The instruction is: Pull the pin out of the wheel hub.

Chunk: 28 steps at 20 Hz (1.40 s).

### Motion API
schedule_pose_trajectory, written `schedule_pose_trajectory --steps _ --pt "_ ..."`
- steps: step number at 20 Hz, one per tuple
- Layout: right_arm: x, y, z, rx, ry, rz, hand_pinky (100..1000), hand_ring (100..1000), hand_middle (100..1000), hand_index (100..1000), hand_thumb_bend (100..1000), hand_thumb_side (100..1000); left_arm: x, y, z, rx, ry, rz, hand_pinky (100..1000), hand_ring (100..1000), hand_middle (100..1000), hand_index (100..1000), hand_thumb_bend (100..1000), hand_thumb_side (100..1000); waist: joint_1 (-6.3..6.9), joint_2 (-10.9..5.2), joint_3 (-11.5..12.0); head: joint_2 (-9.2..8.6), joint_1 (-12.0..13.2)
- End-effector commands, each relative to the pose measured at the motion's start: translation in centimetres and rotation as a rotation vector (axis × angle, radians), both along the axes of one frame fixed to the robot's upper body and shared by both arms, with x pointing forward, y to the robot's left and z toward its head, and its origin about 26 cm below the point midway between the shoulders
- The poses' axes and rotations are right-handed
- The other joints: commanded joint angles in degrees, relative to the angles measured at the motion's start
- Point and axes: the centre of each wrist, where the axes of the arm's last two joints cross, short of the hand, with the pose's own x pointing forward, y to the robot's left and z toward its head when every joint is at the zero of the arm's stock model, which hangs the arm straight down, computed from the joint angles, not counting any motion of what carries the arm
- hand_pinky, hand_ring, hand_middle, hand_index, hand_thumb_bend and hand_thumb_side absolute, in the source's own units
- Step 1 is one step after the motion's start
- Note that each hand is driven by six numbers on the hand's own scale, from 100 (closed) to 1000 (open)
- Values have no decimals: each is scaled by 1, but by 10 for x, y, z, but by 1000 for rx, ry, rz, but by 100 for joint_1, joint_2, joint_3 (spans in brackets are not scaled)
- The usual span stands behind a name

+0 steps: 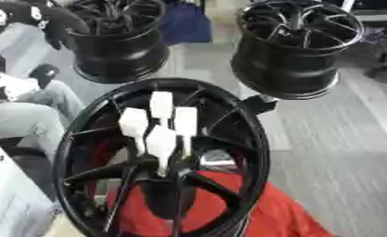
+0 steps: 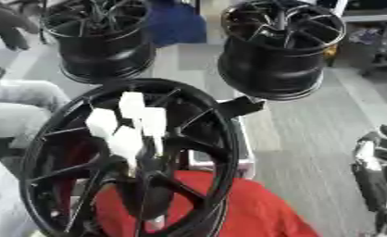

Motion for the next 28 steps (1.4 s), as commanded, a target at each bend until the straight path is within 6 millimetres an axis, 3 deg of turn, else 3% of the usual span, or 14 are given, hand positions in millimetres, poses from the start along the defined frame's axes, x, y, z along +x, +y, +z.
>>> schedule_pose_trajectory --steps 1,3,9,18,22,28 --pt "0 -1 8 -25 -24 14 525 595 603 798 100 494 8 -7 8 216 -22 -43 594 631 811 934 100 285 9 -54 -23 -15 18" --pt "0 -2 8 -25 -24 14 525 595 603 798 100 494 16 -17 6 295 -25 -69 594 616 813 936 100 299 13 -56 -42 -15 10" --pt "-1 -2 8 -23 -20 16 525 595 602 797 100 497 38 -39 -7 456 -39 -122 581 587 803 934 219 340 19 -51 -67 -15 -11" --pt "-1 -1 7 -20 -17 22 525 595 601 797 100 497 66 -64 -40 591 -43 -176 549 557 790 928 268 450 10 -61 -74 -15 -88" --pt "-1 -1 7 -20 -18 22 525 595 601 797 100 496 74 -70 -56 634 -32 -201 539 549 788 927 262 529 2 -66 -82 -15 -92" --pt "-1 -1 7 -20 -19 22 525 595 601 797 100 496 78 -65 -69 696 -21 -201 523 518 772 922 294 578 8 -70 -84 -15 -112"
